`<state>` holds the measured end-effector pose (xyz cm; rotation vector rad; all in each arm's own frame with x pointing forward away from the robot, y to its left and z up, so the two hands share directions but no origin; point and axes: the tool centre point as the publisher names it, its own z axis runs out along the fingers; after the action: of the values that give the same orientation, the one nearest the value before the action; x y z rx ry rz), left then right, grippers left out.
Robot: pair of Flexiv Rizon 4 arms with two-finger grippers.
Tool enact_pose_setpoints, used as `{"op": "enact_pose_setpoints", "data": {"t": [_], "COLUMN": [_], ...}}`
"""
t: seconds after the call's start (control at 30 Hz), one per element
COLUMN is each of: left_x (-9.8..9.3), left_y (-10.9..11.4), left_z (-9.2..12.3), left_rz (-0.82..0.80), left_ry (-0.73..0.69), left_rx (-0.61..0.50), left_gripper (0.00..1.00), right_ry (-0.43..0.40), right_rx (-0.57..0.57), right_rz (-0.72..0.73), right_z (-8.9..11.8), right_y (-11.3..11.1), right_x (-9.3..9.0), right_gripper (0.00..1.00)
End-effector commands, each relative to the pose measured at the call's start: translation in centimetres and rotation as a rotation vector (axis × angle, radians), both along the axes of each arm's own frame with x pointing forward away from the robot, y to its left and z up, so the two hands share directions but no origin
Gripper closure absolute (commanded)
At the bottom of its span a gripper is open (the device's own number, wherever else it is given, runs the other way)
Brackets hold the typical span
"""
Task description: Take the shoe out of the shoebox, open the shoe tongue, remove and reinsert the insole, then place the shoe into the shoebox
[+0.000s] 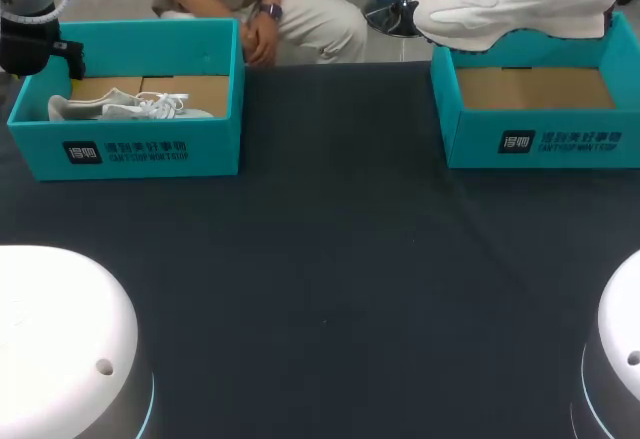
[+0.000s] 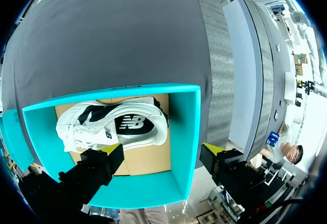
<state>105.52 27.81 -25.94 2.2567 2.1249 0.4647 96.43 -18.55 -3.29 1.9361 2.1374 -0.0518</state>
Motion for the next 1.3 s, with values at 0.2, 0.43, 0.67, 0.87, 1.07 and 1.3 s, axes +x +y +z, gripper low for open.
{"op": "enact_pose_setpoints", "data": {"t": [0.2,0.43,0.67,0.87,1.07,1.3], "left_x": [0.0,0.0,0.0,0.0,0.0,0.0], "left_y": [0.0,0.0,0.0,0.0,0.0,0.0], "left_z": [0.0,0.0,0.0,0.0,0.0,0.0], "left_rz": [-0.001,-0.001,-0.001,-0.001,-0.001,-0.001], "left_ry": [-0.001,-0.001,-0.001,-0.001,-0.001,-0.001], "left_rx": [0.000,0.000,0.000,0.000,0.000,0.000], "left_gripper": [0.00,0.00,0.00,0.00,0.00,0.00], "right_ry": [-0.003,-0.016,-0.022,-0.004,0.037,0.072], "right_rx": [-0.007,0.003,0.017,0.011,-0.016,0.015], "right_rz": [0.005,0.038,0.078,0.107,0.127,0.109], "right_z": [0.1,-0.1,-0.1,-0.5,-1.0,-1.8], "right_y": [0.7,3.2,6.6,9.3,11.8,12.9], "right_x": [-1.8,-6.5,-10.3,-12.3,-13.6,-15.1], "right_gripper": [1.00,1.00,1.00,1.00,1.00,1.00]}}
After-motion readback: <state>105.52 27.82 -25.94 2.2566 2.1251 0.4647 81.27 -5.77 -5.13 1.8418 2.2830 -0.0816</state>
